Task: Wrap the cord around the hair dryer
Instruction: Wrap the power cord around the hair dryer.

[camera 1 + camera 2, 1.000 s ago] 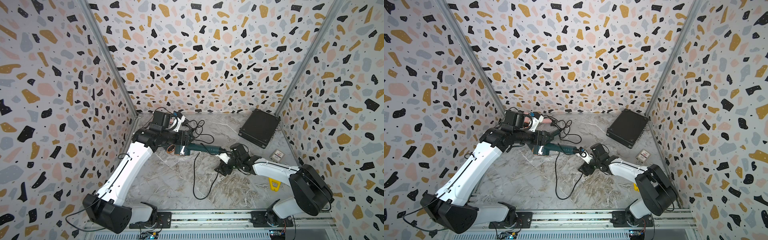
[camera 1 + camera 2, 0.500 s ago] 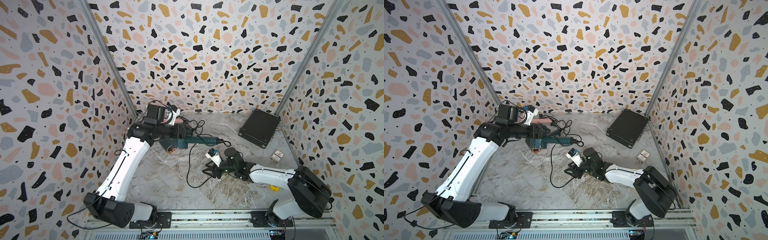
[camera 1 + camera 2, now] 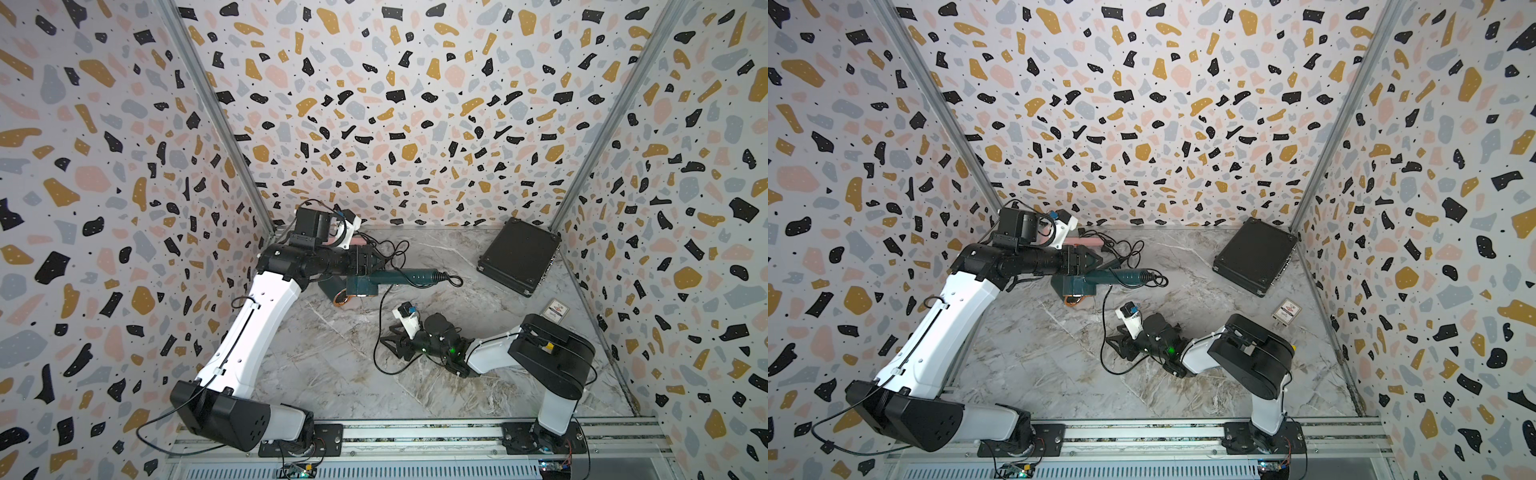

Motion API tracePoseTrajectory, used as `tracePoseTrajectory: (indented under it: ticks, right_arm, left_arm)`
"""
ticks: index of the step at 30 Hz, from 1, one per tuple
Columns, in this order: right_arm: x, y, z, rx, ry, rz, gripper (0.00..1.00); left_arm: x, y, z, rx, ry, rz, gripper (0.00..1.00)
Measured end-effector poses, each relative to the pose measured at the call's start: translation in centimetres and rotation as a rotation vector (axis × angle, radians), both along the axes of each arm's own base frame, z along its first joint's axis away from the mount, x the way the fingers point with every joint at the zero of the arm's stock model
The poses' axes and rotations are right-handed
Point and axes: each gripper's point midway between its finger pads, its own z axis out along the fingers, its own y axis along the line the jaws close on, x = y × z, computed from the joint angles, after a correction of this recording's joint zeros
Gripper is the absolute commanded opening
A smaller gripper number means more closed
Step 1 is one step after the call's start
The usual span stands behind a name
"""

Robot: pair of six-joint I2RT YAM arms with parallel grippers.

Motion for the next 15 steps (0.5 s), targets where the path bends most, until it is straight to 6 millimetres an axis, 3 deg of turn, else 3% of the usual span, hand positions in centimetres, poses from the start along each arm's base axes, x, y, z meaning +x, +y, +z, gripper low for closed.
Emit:
tracePoseTrajectory:
  ticks: [8,11,14,15]
  right_arm:
    - [0.1,2.1,3.0,0.086,-0.048,-0.002,0.53]
    - [0.4,2.5,2.8,0.091,-0.039,-0.005,0.39]
    - [0.7,2.5,2.4,0.084,-0.038,-0.02,0.1]
    - [0.8,2.5,2.3,0.083,-0.037,-0.026,0.06]
  left_arm:
    - [0.1,-0.1,0.1,-0.008,-0.003,-0.002,0.0]
    - [0.1,-0.2,0.3,-0.013,-0.006,-0.001,0.0]
    - [0.2,-0.2,0.3,-0.014,-0.008,0.0,0.0]
    - [0.2,-0.2,0.3,-0.015,-0.009,0.001,0.0]
